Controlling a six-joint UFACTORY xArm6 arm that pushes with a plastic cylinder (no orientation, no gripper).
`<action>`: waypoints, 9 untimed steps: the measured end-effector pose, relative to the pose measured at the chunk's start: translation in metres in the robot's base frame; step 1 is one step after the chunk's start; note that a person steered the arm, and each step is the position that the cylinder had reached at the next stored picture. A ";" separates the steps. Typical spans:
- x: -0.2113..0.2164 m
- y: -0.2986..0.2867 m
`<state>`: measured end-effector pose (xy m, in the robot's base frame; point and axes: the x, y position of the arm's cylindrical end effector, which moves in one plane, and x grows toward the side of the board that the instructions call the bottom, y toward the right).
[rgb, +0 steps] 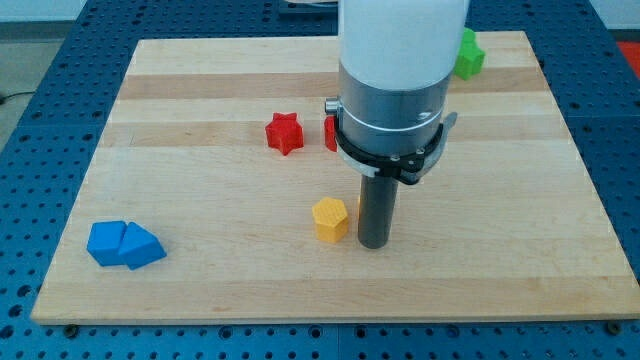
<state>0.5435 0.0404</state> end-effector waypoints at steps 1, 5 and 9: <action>0.000 0.008; -0.080 0.093; -0.088 0.049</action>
<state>0.4560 0.0890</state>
